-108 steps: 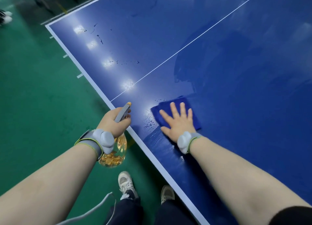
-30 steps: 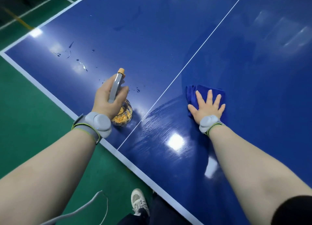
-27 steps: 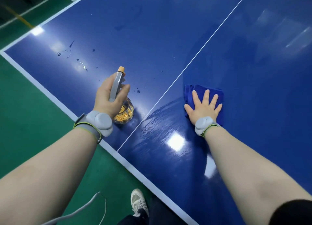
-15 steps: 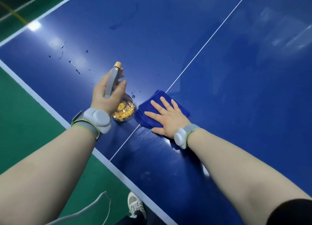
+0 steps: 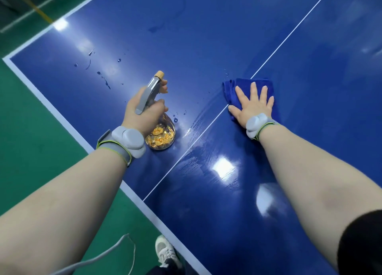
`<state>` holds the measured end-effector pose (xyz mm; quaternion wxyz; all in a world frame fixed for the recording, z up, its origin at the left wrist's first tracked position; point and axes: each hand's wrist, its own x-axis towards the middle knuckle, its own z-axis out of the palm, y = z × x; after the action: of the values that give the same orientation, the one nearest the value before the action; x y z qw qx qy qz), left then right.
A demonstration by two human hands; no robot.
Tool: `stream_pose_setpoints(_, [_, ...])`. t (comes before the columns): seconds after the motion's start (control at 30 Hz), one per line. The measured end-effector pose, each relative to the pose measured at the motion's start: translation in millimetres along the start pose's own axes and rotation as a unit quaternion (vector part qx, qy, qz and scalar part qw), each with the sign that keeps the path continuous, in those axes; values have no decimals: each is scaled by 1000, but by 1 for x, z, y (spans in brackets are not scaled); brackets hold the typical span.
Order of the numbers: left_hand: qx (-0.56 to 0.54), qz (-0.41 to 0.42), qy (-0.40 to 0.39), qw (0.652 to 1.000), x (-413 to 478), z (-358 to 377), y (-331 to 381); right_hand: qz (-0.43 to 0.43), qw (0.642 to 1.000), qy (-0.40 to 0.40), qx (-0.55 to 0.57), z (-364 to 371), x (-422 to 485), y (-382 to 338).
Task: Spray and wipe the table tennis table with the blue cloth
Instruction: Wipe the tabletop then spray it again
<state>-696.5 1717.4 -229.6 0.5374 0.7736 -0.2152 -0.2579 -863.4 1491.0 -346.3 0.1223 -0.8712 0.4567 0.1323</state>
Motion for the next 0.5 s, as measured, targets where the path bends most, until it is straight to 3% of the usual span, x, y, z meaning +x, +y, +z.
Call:
stream_pose_setpoints(0.27, [7,10,-28,1000,-3,-7,-3,-148,989,9,-30,31,-85,-55])
stream_pose_setpoints(0.5, [35,23,-86,995,0,-20,-8,-350,934,-6,-72,65,-143,-72])
